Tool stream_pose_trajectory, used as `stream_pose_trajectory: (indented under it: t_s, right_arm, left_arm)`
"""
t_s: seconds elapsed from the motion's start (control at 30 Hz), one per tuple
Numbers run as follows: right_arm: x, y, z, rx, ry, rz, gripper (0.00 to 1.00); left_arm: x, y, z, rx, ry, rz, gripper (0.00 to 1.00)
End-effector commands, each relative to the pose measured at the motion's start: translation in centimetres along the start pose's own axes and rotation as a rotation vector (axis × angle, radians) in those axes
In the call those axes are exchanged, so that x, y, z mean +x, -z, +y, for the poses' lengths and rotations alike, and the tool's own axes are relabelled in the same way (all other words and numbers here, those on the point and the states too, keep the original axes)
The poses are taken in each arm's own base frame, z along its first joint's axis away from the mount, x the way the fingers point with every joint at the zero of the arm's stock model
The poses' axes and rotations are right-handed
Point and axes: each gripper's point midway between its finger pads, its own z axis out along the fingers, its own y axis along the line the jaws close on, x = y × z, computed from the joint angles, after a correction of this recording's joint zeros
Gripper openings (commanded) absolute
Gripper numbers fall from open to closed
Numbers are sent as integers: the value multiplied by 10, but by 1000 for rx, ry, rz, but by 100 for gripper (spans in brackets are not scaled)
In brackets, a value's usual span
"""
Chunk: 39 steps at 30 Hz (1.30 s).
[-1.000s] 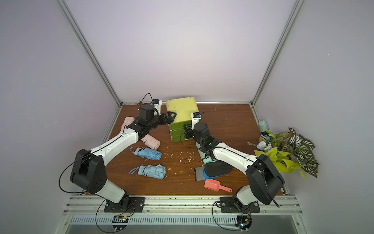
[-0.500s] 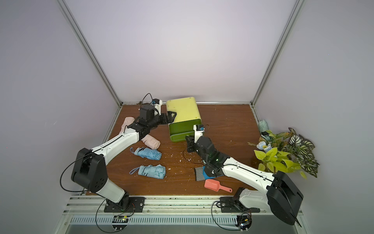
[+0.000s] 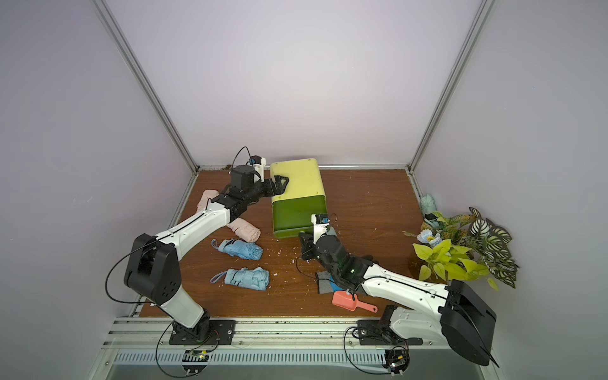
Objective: Place the umbrella in the drawer by color
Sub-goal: Open the drawer in the storage box.
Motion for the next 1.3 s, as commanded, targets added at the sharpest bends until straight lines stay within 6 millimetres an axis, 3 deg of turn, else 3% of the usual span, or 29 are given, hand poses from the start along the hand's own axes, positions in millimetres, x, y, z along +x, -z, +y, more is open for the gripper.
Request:
stream_pose_trajectory:
  t_s: [0.0, 0.13, 0.3, 0.5, 0.63, 0.83, 1.03, 1.27]
  right_arm:
    - [-9, -4, 32, -101, -49, -5, 12]
    - [-3, -9, 36, -104, -47, 18, 16]
    - [-3, -7, 33, -73, -15, 34, 42]
    - [-18, 19, 22, -9, 87, 47, 58]
    - [-33, 47, 6, 63, 162, 43, 64]
    - [-53, 76, -52, 257, 198, -22, 73]
    - [-37, 54, -115, 286, 94, 82, 74]
    - [10, 20, -156, 264, -7, 211, 74]
  left_arm:
    - [-15, -7, 7, -31, -10, -23, 100]
    - [-15, -13, 8, -32, -13, -17, 100]
    - [-14, -15, 10, -44, -23, -7, 100]
    - [-31, 5, 5, -50, -48, -49, 100]
    - [-49, 29, -6, -43, -61, -104, 100]
    - [-68, 75, -24, 10, -37, -210, 99]
    - [-51, 110, -45, 87, -16, -259, 100]
    - [-40, 140, -54, 122, -1, -288, 99]
